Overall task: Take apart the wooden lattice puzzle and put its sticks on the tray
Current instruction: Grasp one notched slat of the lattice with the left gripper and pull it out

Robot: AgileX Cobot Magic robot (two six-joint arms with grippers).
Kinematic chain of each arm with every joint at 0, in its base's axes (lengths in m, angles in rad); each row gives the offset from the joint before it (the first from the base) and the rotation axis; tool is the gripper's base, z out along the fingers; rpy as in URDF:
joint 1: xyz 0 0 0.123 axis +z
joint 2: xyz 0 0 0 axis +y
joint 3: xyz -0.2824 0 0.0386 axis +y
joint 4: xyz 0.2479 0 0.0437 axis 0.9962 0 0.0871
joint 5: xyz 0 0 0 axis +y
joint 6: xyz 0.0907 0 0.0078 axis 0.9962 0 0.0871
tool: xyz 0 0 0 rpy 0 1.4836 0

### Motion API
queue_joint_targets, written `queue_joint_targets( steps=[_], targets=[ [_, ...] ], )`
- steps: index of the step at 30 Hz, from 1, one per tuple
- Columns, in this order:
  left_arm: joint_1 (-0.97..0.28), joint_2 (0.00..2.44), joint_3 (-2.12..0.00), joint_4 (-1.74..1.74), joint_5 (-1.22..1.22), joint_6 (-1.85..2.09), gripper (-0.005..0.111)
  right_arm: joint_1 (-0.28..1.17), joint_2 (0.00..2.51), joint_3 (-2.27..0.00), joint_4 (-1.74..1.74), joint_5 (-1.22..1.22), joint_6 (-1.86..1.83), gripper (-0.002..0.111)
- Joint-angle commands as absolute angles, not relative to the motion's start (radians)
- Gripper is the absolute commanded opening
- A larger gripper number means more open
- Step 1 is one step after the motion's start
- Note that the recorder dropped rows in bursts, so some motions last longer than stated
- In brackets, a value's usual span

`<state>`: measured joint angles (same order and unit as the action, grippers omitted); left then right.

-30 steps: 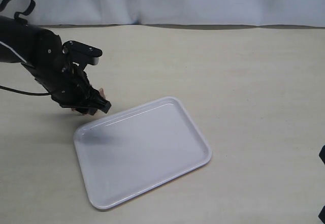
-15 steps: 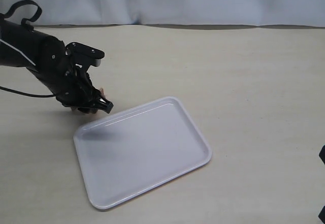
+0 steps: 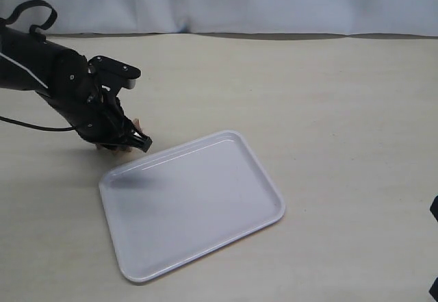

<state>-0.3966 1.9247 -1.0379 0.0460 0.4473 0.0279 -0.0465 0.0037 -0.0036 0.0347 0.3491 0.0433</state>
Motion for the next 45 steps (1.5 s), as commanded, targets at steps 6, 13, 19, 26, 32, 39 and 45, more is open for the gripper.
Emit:
queue_joint_targets(
  steps=[6,13,19,26,32,39,45],
  targets=[
    [-0.394,1.927,-1.038,0.077,0.468,-0.036,0.027,-0.044,0.000,0.000,0.037,0.345,0.038,0.006],
    [-0.394,1.927,-1.038,0.175,0.469,-0.128,0.027,-0.044,0.000,0.000,0.037,0.345,0.038,0.006],
    [-0.394,1.927,-1.038,0.173,0.462,-0.128,0.027,-0.044,0.000,0.000,0.037,0.345,0.038,0.006],
    [-0.394,1.986,-1.038,0.172,0.458,-0.132,0.027,-0.044,0.000,0.000,0.037,0.345,0.038,0.006],
    [-0.394,1.987,-1.038,0.181,0.442,-0.132,0.014,-0.044,0.000,0.000,0.037,0.345,0.038,0.006],
    [-0.394,1.967,-1.038,0.189,0.435,-0.132,0.000,-0.044,0.000,0.000,0.037,0.345,0.038,0.006],
    [-0.394,1.912,-1.038,0.189,0.457,-0.132,0.000,-0.044,0.000,0.000,0.037,0.345,0.038,0.006]
  ],
)
